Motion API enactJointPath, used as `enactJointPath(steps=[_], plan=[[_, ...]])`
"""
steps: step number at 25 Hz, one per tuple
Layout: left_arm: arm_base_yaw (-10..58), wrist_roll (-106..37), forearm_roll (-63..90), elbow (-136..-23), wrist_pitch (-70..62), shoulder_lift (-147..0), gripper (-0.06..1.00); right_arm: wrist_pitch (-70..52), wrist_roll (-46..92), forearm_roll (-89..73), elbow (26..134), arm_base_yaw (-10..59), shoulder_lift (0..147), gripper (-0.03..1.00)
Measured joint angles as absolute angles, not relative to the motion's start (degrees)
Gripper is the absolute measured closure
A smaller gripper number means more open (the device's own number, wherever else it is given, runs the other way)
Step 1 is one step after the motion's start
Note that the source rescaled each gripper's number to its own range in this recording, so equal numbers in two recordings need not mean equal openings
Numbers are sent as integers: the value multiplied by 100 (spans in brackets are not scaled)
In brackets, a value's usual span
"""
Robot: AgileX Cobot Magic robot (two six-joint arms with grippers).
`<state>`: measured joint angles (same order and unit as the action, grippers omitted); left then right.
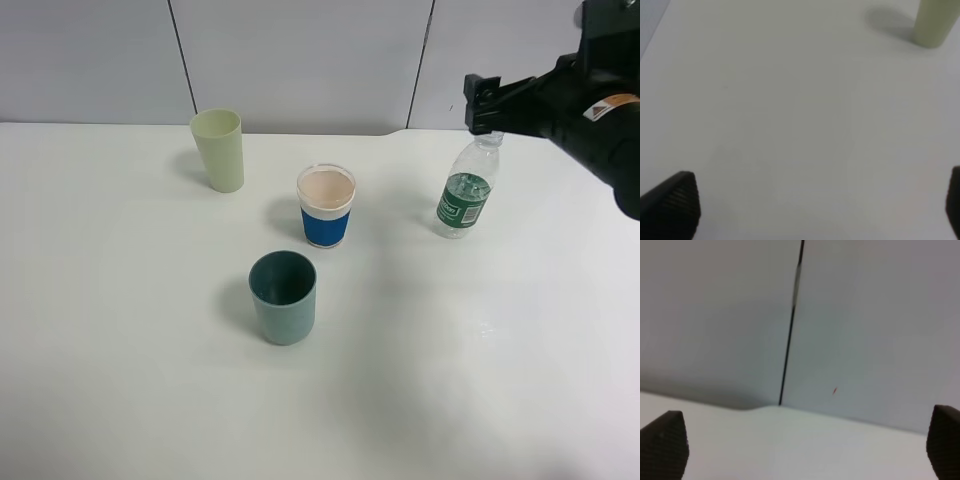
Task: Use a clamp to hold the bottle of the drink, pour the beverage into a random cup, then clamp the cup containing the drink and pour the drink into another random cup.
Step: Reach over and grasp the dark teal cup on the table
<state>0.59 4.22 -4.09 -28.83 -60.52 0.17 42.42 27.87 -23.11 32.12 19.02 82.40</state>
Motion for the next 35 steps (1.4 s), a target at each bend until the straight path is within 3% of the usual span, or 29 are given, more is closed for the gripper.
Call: enactJointPath(steps=[8, 20, 24, 35], plan=[[59, 422, -409, -2883, -6052, 17, -6, 3736, 3376, -2387, 3212, 1726, 7017, 9], [59, 422, -409, -2883, -6052, 17, -6, 1382, 4064, -2015, 3211, 135, 5094, 9], [59, 422, -409, -2883, -6052, 17, -6, 441, 3523, -1627, 3211, -342, 4315, 9], [59, 422, -409, -2883, -6052, 17, -6, -2112, 659, 562, 3211, -427, 2428, 9]])
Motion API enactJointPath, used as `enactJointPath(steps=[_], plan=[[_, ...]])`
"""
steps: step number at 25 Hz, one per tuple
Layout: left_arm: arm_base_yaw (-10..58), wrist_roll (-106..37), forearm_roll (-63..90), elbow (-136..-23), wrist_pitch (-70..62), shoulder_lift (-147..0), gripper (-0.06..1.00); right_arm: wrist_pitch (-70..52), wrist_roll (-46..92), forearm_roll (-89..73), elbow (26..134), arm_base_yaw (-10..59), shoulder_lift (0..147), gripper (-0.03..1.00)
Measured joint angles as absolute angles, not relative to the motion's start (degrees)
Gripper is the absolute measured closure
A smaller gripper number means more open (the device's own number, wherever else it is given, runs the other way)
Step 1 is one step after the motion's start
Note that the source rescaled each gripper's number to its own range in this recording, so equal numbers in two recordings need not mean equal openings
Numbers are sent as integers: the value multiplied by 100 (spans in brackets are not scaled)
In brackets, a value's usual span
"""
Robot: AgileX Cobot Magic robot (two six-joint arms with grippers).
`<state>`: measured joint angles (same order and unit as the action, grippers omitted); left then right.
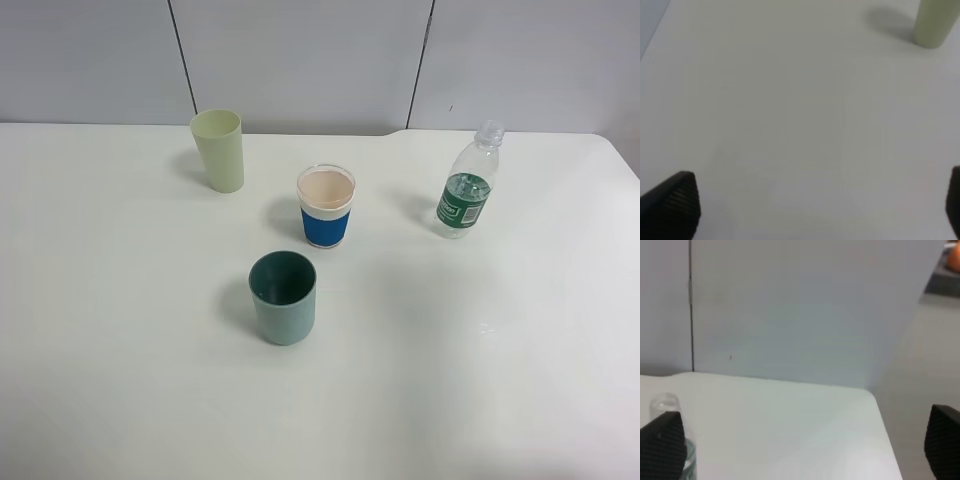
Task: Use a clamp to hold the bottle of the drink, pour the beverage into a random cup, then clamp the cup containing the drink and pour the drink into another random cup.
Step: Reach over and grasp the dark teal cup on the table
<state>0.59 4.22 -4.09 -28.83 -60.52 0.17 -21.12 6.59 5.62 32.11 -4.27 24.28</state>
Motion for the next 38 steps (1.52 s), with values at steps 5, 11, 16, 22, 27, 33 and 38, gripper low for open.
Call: enactJointPath(steps=[5, 11, 16, 22, 27, 33, 38], plan=[[59, 422, -409, -2883, -6052, 17, -6, -3035, -509, 1523, 3211, -427, 1462, 9], [59, 422, -409, -2883, -6052, 17, -6, -4101, -692, 1624, 3211, -427, 201, 9], [59, 422, -409, -2883, -6052, 17, -6, -5067, -643, 1351, 3244, -427, -12, 9], [59, 422, -409, -2883, -6052, 17, -6, -6095, -201, 413, 3160, -427, -12, 9], [59, 422, -409, -2883, -6052, 17, -6, -6131, 0, 113, 2868, -427, -12, 9], [59, 422, -414, -2883, -6052, 17, -6, -6050, 44, 45, 2855, -427, -12, 9], [59, 422, -414, -2883, -6052, 17, -6, -6048, 44, 0, 2842, -427, -12, 9]])
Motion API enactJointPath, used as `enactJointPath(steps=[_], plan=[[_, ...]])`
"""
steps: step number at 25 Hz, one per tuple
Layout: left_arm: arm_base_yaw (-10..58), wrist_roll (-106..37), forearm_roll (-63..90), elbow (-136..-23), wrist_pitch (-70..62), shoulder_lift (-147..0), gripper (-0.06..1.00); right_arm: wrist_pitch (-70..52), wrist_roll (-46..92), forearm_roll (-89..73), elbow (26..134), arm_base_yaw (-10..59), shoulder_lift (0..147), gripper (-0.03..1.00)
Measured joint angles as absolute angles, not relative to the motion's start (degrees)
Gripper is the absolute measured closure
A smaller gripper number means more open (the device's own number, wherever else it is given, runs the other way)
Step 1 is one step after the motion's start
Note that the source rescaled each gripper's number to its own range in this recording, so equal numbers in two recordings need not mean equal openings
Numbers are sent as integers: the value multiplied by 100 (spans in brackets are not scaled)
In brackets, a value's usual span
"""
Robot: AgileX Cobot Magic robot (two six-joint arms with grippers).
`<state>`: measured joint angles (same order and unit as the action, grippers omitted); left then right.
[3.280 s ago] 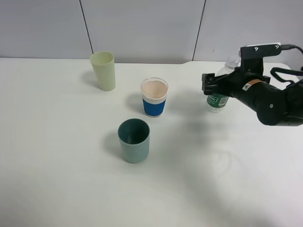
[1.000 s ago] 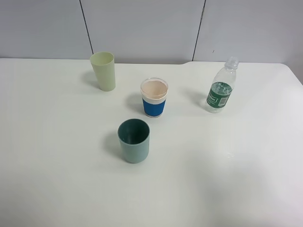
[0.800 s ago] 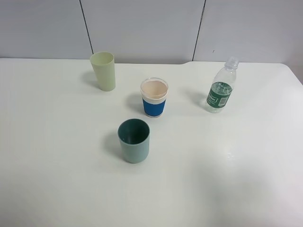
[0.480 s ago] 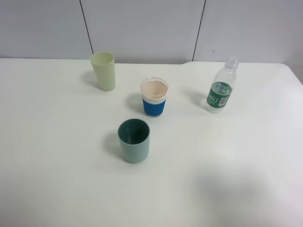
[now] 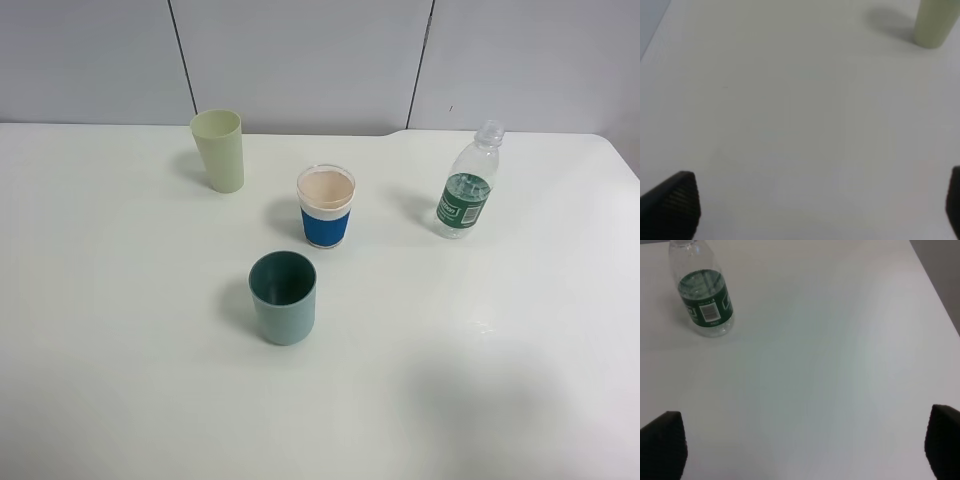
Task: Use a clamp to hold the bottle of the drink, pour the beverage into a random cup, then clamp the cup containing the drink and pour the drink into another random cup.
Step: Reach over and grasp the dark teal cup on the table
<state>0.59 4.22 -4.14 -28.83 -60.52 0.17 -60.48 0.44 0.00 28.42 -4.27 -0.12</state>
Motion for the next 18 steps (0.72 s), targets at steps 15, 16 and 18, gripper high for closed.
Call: enactJointPath(steps=[15, 16, 18], plan=[[59, 422, -414, -2883, -6052, 17, -6, -6048, 44, 0, 2842, -427, -12, 9], [59, 422, -414, -2883, -6052, 17, -6, -6048, 44, 0, 2842, -427, -12, 9], [59, 422, -414, -2883, -6052, 17, -6, -6048, 44, 0, 2842, -427, -12, 9]])
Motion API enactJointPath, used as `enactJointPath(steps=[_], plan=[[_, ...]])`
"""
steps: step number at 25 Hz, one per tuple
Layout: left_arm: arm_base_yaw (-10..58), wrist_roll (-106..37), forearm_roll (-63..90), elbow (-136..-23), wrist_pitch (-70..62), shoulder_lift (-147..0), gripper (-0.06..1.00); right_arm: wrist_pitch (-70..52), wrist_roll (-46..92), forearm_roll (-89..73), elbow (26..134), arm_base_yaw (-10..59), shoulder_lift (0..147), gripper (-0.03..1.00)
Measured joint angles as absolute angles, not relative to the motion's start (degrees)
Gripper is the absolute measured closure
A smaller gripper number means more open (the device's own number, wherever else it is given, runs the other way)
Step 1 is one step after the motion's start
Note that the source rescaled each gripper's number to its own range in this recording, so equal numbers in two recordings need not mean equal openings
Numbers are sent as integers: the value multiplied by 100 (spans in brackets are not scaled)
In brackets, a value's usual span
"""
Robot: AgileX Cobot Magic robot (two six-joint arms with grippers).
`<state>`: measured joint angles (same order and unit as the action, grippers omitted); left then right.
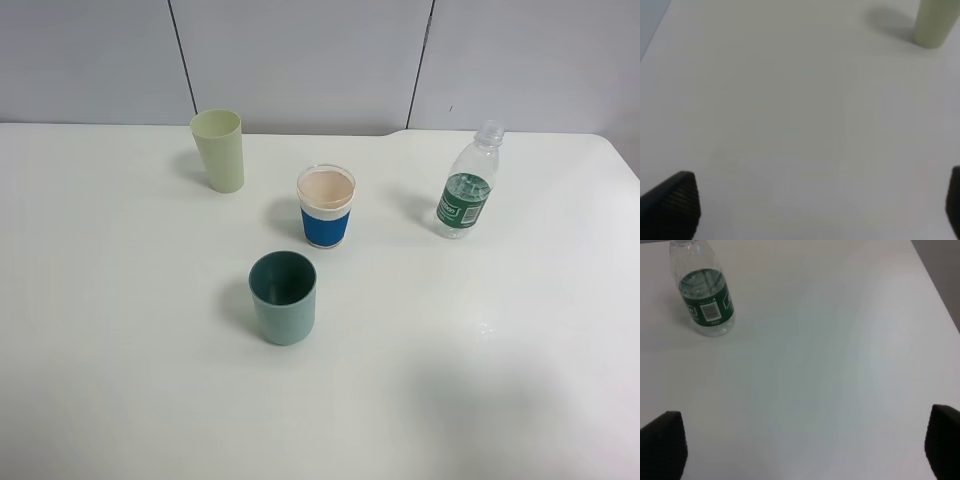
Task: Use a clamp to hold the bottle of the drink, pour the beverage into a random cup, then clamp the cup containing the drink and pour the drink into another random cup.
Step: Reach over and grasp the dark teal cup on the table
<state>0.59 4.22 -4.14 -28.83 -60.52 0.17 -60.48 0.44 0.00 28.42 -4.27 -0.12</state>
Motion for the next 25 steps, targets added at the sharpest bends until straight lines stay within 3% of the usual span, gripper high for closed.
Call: enactJointPath(steps=[25], plan=[[59, 422, -546, -2883, -6052, 17, -6, -6048, 44, 0, 2842, -427, -12, 9]])
